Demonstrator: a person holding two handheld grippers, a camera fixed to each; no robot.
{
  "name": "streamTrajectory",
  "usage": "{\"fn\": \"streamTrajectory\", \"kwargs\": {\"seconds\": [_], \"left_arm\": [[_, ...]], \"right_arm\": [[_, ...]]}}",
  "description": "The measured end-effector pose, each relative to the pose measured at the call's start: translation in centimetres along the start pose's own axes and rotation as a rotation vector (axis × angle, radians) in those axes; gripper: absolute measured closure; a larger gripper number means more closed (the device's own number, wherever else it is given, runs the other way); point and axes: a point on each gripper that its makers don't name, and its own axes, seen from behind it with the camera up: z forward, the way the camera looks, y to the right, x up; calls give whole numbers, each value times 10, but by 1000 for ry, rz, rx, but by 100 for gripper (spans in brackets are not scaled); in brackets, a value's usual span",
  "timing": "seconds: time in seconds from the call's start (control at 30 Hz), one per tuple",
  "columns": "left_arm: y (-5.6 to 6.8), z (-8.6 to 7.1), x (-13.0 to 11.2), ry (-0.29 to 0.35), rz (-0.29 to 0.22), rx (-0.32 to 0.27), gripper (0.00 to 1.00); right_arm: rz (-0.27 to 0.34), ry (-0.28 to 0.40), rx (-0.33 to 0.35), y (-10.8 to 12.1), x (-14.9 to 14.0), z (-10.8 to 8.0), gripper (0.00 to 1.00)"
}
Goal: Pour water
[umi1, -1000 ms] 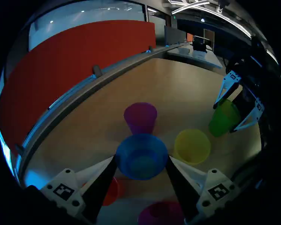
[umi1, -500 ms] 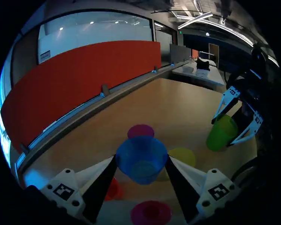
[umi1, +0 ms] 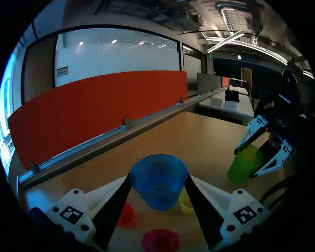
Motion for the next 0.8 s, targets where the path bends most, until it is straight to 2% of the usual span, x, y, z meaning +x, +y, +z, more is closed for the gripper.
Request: {"fn": "streamTrajectory", "kwargs": {"seconds": [0.4,0.8], "left_arm": [[0,-34,34,149,-45,32,12],[8,-58,52,241,-60,41,12]], "right_arm": [[-7,45,-9,-10,18,-9,8],[-8,85,-12,-18,32,-14,8]]}}
